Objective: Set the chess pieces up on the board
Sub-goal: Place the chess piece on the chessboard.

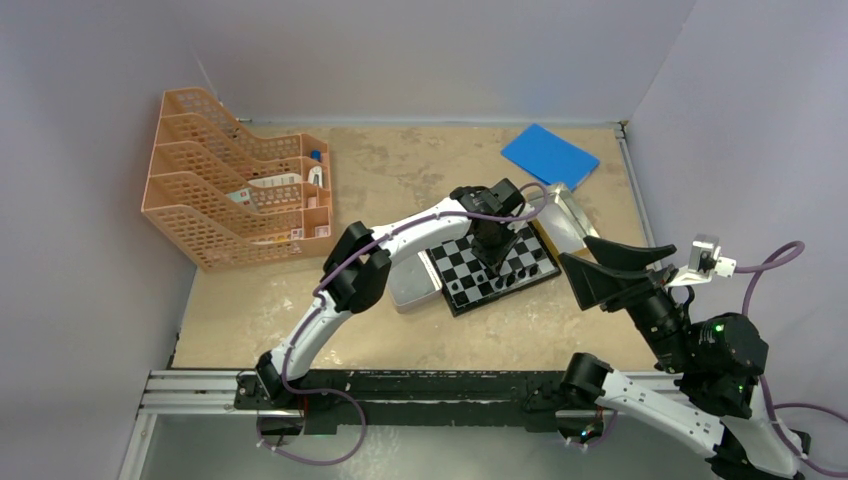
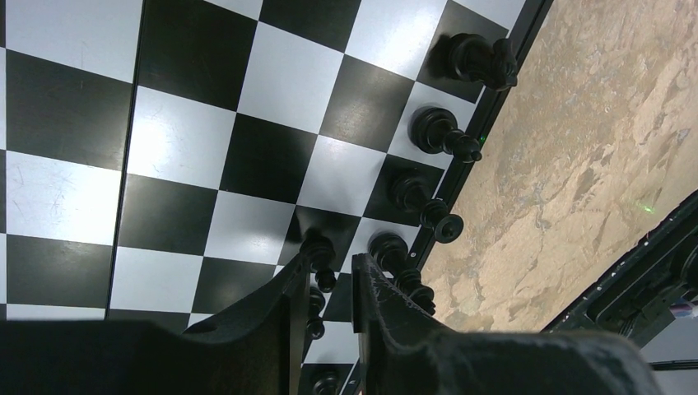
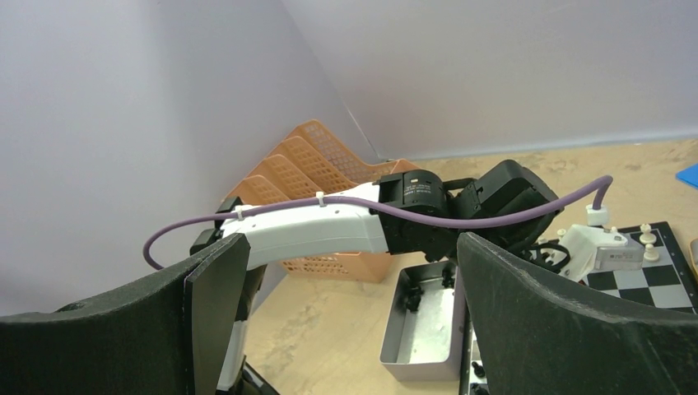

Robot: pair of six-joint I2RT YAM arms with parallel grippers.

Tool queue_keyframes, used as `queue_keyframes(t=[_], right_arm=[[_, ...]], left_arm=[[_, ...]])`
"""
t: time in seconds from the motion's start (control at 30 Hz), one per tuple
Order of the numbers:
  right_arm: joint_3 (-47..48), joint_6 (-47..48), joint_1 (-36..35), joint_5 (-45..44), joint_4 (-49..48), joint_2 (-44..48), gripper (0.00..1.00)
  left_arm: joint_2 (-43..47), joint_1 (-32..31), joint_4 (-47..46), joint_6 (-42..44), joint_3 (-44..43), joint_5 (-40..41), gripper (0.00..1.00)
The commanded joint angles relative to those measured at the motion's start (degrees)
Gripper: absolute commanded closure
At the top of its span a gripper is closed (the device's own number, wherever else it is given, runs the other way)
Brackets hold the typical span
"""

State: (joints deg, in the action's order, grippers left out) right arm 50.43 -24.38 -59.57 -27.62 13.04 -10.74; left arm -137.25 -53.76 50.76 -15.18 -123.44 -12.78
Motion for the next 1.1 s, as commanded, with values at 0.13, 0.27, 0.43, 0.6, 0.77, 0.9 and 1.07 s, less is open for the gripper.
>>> queue_keyframes(t=[0.13,0.27,0.43,0.6,0.77,0.9,1.07], right_arm=[[0.84,0.39,-0.7,0.36,-1.99,1.27,0.01],[1.13,0.39,-0.68,0.41,-1.62,1.49,0.01],[0.83,0.09,-0.71,0.37,-1.52,2.04,0.01],[0.68,0.06,-0.7,0.46,-1.7,1.94,0.01],[0.86,-0.04,-0.69,0.46,-1.66,1.87,0.01],[0.69,-0.05,-0.72,0.37,-1.57,2.01,0.01],[0.63,0.16,-0.7,0.33,-1.61,1.92,0.01]], left_arm=[[0.08,-0.3,0.22,1.64,-0.33,0.99,0.75],[0.0,-0.42,0.45,1.88,-0.15,1.38,0.75],[-0.1,-0.45,0.82,1.98,0.02,1.76,0.76],[-0.34,-0.64,0.48,2.23,0.28,1.74,0.78],[-0.72,-0.73,-0.08,2.42,0.48,1.48,0.85],[-0.89,-0.82,-0.88,2.52,0.43,1.43,0.87],[-0.87,-0.83,-0.97,2.61,0.26,1.43,0.87]])
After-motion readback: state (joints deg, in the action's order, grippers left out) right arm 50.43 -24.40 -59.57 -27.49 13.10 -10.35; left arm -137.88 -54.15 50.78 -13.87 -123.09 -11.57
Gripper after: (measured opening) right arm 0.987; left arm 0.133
